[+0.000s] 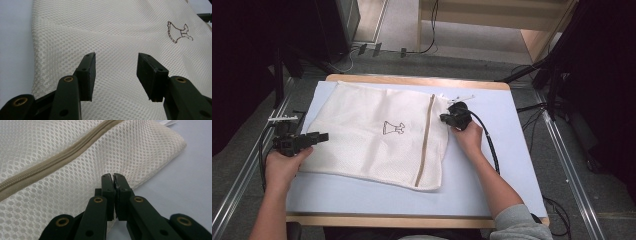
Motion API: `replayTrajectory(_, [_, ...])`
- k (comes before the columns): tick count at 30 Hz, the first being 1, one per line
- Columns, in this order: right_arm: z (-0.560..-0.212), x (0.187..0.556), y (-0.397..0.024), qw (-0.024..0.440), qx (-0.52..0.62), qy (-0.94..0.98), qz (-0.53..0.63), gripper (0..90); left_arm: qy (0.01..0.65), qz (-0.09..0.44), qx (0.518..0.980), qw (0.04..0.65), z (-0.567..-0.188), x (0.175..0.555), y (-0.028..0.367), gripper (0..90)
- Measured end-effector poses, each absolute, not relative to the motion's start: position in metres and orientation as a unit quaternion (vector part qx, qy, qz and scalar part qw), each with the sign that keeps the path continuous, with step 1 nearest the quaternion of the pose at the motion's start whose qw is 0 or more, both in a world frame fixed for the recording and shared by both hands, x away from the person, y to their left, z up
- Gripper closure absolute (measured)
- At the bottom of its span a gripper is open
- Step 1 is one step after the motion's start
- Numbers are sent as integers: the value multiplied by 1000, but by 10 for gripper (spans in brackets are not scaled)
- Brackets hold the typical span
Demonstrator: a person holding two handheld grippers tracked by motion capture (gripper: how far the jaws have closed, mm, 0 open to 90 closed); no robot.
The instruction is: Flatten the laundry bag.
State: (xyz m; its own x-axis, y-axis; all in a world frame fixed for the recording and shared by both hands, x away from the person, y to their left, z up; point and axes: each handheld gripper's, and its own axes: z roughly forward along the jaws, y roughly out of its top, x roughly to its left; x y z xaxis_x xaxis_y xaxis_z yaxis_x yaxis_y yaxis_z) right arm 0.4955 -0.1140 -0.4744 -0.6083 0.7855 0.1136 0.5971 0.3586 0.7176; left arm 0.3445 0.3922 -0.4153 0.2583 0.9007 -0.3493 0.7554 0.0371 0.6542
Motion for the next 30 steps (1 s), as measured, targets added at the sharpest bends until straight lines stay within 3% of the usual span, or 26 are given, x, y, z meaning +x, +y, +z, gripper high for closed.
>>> replayTrajectory(11, [-462,485,-138,100,435,816,366,900,599,87,691,394,-418,352,391,506])
replayTrajectory(30, [-464,404,-167,95,399,842,350,900,566,73,719,396,-418,383,359,506])
